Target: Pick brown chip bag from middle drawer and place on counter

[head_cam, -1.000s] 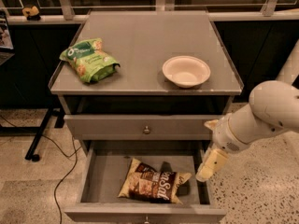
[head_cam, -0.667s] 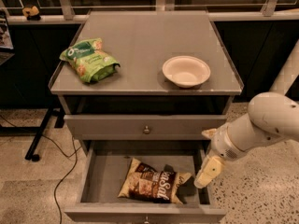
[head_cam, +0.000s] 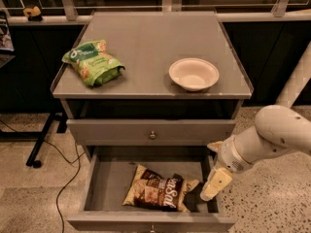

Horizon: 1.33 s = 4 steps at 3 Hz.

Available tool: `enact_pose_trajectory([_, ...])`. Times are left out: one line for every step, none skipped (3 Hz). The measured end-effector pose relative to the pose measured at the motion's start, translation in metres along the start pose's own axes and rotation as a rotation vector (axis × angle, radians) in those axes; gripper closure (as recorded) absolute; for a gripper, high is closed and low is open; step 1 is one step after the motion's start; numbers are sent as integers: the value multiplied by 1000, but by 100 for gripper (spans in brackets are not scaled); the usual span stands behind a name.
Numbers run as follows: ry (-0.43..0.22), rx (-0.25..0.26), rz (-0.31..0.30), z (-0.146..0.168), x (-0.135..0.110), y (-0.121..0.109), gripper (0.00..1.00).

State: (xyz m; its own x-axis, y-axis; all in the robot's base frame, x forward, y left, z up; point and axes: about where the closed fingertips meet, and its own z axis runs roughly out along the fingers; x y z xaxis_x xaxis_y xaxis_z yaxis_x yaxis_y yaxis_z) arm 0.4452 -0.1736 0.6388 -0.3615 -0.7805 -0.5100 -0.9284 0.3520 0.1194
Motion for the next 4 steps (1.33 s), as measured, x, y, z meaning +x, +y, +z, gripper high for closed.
enact_pose_trajectory([-45, -2, 57, 26, 11, -3, 0])
enact_pose_trajectory([-108, -26, 98, 63, 20, -15, 0])
enact_pose_trajectory([-157, -55, 100, 96, 19, -25, 0])
enact_pose_trajectory([-193, -101, 74, 144, 10, -35, 0])
